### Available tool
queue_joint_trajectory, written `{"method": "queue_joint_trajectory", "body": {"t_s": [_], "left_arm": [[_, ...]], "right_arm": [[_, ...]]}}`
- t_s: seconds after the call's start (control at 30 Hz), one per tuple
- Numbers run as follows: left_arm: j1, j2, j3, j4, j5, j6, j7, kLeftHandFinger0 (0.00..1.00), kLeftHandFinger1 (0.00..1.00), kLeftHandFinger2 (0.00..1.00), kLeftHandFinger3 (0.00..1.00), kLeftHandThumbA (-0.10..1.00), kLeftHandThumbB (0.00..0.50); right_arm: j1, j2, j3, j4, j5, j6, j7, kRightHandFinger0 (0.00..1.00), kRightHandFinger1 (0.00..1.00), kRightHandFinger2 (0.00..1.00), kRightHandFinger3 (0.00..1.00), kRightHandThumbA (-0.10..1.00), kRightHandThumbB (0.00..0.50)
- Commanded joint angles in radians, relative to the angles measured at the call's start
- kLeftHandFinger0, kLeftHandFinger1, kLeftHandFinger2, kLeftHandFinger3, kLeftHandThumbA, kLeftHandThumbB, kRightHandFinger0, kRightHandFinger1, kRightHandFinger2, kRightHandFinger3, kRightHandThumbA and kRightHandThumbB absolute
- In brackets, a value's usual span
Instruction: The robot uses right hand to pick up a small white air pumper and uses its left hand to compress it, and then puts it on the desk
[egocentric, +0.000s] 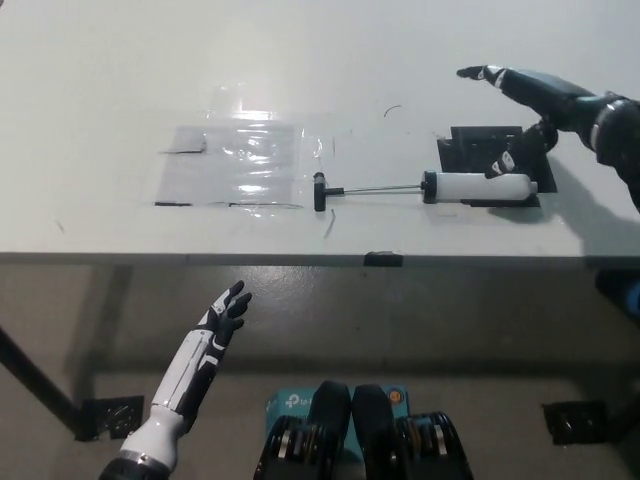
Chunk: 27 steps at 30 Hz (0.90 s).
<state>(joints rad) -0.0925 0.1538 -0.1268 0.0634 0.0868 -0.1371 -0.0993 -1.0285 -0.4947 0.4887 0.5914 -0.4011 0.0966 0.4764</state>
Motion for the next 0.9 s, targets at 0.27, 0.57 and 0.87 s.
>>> {"method": "queue_joint_trajectory", "body": {"t_s": [0.27,0.57,0.87], "left_arm": [[-0.001,0.018,0.007,-0.044,0.001,-0.023,-0.018,1.0,1.0,1.0,1.0,1.0,0.188],[-0.004,0.021,0.006,-0.041,0.003,-0.027,-0.017,1.0,1.0,1.0,1.0,1.0,0.188],[-0.004,0.022,0.005,-0.042,0.003,-0.031,-0.019,1.0,1.0,1.0,1.0,1.0,0.18]], "right_arm": [[-0.15,0.066,0.055,0.224,-0.077,-0.045,0.04,1.0,1.0,1.0,1.0,1.0,0.427],[-0.194,0.103,0.077,0.334,-0.118,-0.071,0.034,1.0,1.0,1.0,1.0,1.0,0.412],[-0.255,0.147,0.084,0.481,-0.135,-0.105,0.001,1.0,1.0,1.0,1.0,1.0,0.42]]}}
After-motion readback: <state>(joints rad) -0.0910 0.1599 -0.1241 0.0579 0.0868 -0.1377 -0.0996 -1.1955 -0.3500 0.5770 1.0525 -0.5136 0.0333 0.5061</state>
